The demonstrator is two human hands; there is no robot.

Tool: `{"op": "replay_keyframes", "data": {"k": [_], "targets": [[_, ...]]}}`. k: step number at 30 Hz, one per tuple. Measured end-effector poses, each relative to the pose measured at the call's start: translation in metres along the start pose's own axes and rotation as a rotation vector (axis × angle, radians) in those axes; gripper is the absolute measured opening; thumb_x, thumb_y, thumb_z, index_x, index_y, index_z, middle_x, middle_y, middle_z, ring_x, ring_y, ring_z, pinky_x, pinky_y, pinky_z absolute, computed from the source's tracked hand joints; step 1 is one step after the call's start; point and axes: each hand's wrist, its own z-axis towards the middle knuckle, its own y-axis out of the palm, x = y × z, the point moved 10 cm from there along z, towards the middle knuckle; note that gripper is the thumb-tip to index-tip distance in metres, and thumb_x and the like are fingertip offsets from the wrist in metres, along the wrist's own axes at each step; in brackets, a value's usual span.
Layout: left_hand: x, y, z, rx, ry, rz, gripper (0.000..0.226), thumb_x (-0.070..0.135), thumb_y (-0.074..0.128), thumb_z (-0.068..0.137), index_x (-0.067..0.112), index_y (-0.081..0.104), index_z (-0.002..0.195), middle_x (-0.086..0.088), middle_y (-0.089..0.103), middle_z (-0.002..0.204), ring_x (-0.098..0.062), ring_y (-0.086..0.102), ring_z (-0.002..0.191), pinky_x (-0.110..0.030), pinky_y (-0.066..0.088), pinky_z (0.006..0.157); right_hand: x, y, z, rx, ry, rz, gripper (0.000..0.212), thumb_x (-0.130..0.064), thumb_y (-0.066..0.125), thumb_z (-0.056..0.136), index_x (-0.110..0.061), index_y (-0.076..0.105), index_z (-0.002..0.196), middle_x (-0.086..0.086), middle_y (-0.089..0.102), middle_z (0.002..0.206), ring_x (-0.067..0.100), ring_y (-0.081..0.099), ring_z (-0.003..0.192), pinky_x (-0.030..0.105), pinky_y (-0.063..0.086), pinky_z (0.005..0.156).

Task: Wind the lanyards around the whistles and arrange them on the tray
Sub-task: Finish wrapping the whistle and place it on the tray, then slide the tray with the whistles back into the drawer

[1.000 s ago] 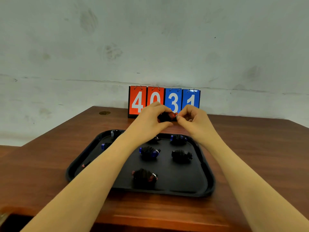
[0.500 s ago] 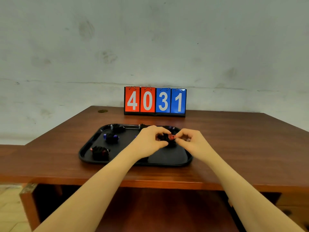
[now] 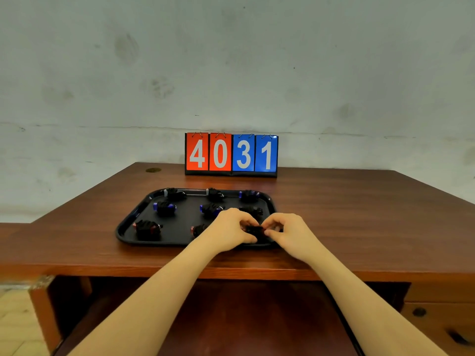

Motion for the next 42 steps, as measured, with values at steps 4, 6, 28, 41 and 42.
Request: {"op": "replay_keyframes", "data": {"k": [4, 6, 28, 41, 42], "targets": [[0.0, -0.001, 0.001, 0.01, 0.006, 0.025, 0.038, 0.018, 0.069, 0.081, 0.02, 0.062, 0.118, -0.002, 0.062, 0.111, -0.005, 0.052, 0.089, -0.015, 0.038, 0.08, 0.002, 0.0, 0.0, -0.001, 0.021, 0.003, 0.012, -0.013, 0.063, 0.083, -0.024, 0.065, 0.089, -0.017, 0.058, 0.075, 0.008, 0.056, 0.074, 0.026, 0.048, 0.074], [-0.001, 0.0, 0.001, 0.017, 0.0, 0.027, 0.04, 0.02, 0.069, 0.081, 0.021, 0.061, 0.12, -0.002, 0.06, 0.112, -0.006, 0.052, 0.09, -0.016, 0.038, 0.08, 0.0, 0.001, 0.0, -0.006, 0.024, -0.019, 0.012, -0.015, 0.061, 0.084, -0.024, 0.065, 0.092, -0.015, 0.059, 0.079, 0.009, 0.057, 0.079, 0.029, 0.049, 0.08], [-0.141, -0.131, -0.074, 0.441, -0.718, 0.257, 0.047, 0.038, 0.041, 0.093, 0.007, 0.047, 0.127, -0.018, 0.041, 0.136, -0.037, 0.032, 0.126, -0.045, 0.028, 0.103, 0.014, 0.019, 0.018, 0.029, 0.546, -0.137, 0.056, -0.045, 0.031, 0.096, -0.005, 0.029, 0.136, 0.021, 0.041, 0.137, 0.038, 0.036, 0.125, 0.044, 0.03, 0.102], [-0.209, -0.122, -0.058, 0.316, -0.847, 0.036, 0.049, 0.048, 0.039, 0.086, 0.014, 0.048, 0.12, -0.02, 0.049, 0.125, -0.039, 0.042, 0.116, -0.045, 0.032, 0.093, 0.024, 0.02, 0.029, 0.127, 0.651, -0.175, 0.056, -0.049, 0.034, 0.094, -0.007, 0.038, 0.131, 0.022, 0.041, 0.135, 0.039, 0.034, 0.124, 0.045, 0.027, 0.103], [-0.21, -0.122, -0.057, 0.318, -0.858, 0.02, 0.05, 0.047, 0.04, 0.086, 0.015, 0.047, 0.123, -0.021, 0.046, 0.129, -0.04, 0.038, 0.119, -0.045, 0.031, 0.095, 0.025, 0.02, 0.029, 0.146, 0.652, -0.158, 0.056, -0.049, 0.035, 0.094, -0.007, 0.039, 0.13, 0.022, 0.042, 0.135, 0.039, 0.034, 0.124, 0.045, 0.027, 0.103]]}}
